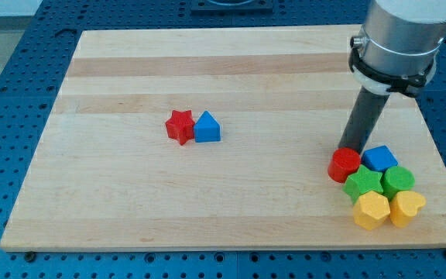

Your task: Separate red star and the blue triangle

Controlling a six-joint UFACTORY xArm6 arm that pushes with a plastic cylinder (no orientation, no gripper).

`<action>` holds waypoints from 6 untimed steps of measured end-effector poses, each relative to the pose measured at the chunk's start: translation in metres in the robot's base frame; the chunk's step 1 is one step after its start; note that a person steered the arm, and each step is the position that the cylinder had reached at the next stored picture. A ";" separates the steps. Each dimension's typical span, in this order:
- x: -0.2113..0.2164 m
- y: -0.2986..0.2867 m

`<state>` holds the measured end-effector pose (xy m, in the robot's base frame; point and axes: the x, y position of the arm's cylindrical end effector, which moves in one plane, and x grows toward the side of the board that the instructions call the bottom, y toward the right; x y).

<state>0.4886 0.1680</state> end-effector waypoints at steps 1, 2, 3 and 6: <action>-0.018 -0.014; -0.050 -0.057; -0.063 -0.110; -0.059 -0.264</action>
